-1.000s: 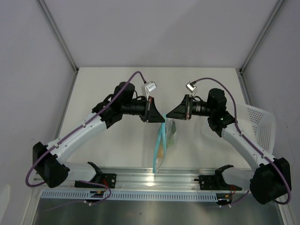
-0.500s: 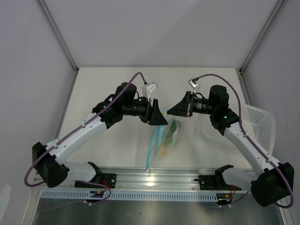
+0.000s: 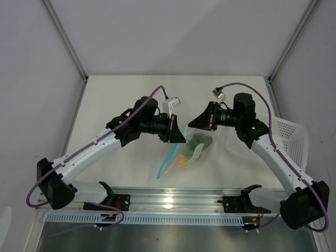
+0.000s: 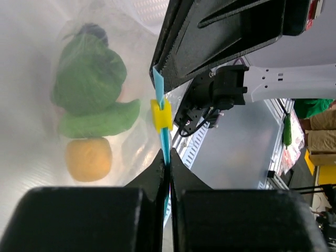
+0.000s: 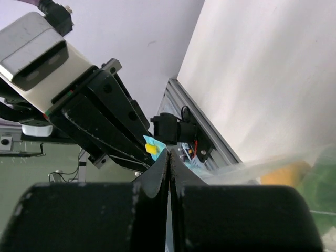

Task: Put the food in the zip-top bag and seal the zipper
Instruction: Zip the zipper food storage bag at the center of the board.

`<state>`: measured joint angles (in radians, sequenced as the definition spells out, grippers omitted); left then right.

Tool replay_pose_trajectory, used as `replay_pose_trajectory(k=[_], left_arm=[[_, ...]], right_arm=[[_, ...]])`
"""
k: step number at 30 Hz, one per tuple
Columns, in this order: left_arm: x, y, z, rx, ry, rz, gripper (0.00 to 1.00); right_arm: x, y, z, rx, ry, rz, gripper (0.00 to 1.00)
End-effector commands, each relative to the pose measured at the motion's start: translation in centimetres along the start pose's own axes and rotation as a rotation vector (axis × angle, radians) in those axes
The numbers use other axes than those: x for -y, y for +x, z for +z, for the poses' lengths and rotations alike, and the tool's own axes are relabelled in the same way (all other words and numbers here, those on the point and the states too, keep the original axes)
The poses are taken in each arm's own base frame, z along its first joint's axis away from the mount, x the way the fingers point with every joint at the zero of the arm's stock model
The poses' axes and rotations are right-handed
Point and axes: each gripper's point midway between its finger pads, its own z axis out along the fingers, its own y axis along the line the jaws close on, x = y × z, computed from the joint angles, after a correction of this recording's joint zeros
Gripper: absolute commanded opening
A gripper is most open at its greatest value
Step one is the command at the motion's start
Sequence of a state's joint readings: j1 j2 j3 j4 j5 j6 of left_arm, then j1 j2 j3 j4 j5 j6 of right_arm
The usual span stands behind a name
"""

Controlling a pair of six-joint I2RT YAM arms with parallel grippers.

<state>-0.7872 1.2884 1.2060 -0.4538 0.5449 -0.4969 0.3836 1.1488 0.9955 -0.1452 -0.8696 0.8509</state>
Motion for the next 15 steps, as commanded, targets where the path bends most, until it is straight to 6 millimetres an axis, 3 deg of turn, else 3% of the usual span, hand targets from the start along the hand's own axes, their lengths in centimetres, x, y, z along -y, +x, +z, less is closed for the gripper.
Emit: replay_pose_trajectory(k=[1,7,15], left_arm=[[0.0,-0.3,-0.3,0.005,0.013,0.009,0.01],[0.3,-0.5,-0.8,-0.01,0.056,0.034,0.01],[0.8,-0.3,-1.5,-0.046,0.132,0.068,0.01]], right_arm=[[-0.7,-0.2,-0.4,-0.009,0.003,-0.06,0.0],[-0.4,1.0,-1.0,-0.069,-0.016,-0.154,0.03],[-1.4,2.5,-1.4,-0.165,-0.139,-0.296,0.43]])
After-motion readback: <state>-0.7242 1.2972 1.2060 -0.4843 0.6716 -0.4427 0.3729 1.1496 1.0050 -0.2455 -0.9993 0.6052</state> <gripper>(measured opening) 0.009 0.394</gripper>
